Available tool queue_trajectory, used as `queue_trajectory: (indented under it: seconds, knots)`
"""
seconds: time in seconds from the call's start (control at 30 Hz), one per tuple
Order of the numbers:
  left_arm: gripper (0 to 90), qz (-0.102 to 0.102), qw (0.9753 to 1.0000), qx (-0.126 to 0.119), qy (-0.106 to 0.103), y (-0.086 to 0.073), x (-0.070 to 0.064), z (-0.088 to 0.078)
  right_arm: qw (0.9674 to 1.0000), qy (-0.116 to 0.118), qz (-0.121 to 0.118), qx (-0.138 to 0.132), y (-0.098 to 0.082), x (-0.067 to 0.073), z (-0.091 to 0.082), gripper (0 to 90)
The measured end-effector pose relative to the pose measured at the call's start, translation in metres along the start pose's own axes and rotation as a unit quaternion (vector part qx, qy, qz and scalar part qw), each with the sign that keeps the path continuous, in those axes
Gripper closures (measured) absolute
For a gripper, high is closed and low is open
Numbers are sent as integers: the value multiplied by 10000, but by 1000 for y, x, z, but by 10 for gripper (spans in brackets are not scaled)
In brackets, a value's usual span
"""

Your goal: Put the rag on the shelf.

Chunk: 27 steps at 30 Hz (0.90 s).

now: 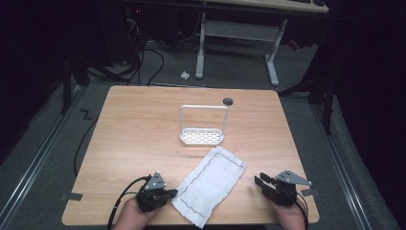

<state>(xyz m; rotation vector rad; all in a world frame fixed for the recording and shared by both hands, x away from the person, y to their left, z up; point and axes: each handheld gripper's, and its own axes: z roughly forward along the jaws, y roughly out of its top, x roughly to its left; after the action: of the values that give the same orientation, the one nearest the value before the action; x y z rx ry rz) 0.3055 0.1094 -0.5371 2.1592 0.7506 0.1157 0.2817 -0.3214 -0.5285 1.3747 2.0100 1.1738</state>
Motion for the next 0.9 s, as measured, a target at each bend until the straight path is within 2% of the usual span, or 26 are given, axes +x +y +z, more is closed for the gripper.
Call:
queue_trajectory:
  seconds: [0.03, 0.07, 0.13, 0.17, 0.2, 0.27, 0.33, 0.37, 0.47, 0.6, 0.67, 0.7, 0.8, 0.9]
  knots:
    - [900, -241, 9997, -41, -19, -6, 7, -7, 10000, 9, 6, 0, 0, 1, 0, 670]
    - [899, -241, 9997, -41, -19, -6, 7, -7, 10000, 9, 6, 0, 0, 1, 0, 670]
    - [890, -475, 9988, -100, -32, -8, 13, -11, 10000, 44, -20, 32, 0, 3, 2, 670]
    - [850, -713, 9969, -314, -77, -5, 20, -14, 10000, 57, -33, 43, 1, 4, 3, 671]
    - [837, -778, 9959, -462, -89, -2, 23, -15, 9999, 72, -64, 48, 2, 6, 5, 671]
    - [821, -729, 9962, -483, -18, 10, 27, -8, 9998, 160, -78, 44, 5, 12, 8, 676]
    - [791, -710, 9965, -429, -55, 15, 27, -1, 9994, 217, -256, 95, 9, 21, 14, 676]
    - [786, -646, 9974, -319, -79, 23, 27, 12, 9990, 235, -366, 129, 10, 26, 17, 678]
    - [811, -635, 9975, -210, -218, 26, 25, 26, 9978, 319, -527, 251, 16, 36, 28, 701]
    - [826, -457, 9983, -148, -330, 23, 15, 25, 9964, 289, -656, 442, 21, 43, 42, 741]
    - [827, -486, 9979, -143, -414, 19, 11, 23, 9954, 204, -718, 601, 23, 44, 50, 771]
    - [828, -476, 9978, -131, -445, 17, 9, 22, 9955, 187, -675, 640, 23, 45, 53, 786]
    - [829, -431, 9977, -91, -512, 14, 5, 19, 9946, 195, -706, 732, 28, 45, 62, 833]
    - [829, -428, 9968, -44, -668, 10, -1, 17, 9936, 220, -787, 775, 33, 48, 74, 872]
